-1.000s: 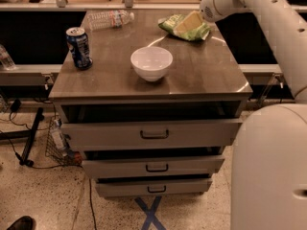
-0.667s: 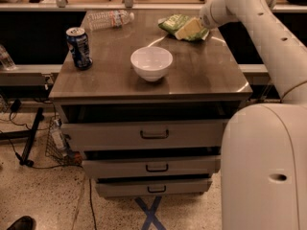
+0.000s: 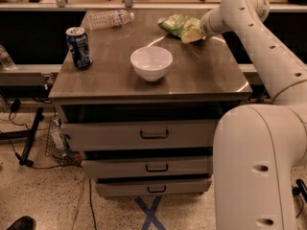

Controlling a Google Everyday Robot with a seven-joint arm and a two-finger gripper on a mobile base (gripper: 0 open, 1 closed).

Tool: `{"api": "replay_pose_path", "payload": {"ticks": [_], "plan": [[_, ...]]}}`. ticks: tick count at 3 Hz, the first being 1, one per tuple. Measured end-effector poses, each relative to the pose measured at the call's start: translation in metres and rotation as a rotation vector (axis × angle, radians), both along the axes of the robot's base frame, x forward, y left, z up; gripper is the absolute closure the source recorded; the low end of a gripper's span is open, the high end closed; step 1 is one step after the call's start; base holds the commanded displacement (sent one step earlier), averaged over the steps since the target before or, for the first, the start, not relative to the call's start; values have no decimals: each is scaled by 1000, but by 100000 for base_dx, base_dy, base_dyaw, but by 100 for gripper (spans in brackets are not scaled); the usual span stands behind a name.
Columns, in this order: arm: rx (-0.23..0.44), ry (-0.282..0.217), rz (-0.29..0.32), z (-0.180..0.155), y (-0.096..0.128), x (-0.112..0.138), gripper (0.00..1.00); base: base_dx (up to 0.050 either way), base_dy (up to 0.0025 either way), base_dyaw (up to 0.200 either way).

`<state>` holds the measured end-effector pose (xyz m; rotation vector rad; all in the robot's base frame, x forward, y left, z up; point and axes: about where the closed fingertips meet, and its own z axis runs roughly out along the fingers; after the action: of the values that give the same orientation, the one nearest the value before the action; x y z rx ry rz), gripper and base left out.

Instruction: Move green jalapeno chip bag near water bottle

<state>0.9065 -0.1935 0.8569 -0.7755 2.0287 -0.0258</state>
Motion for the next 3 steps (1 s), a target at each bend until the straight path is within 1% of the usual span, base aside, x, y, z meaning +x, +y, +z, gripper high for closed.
{"api": "replay_pose_path", "payload": {"ticks": [1,2,3], "plan": [[7,-3,-5,-3,0,4,49,0,0,0],[29,-27,6,7,4,3,72,0,0,0],[55,-96,30,36,9,-1,100,0,0,0]]}}
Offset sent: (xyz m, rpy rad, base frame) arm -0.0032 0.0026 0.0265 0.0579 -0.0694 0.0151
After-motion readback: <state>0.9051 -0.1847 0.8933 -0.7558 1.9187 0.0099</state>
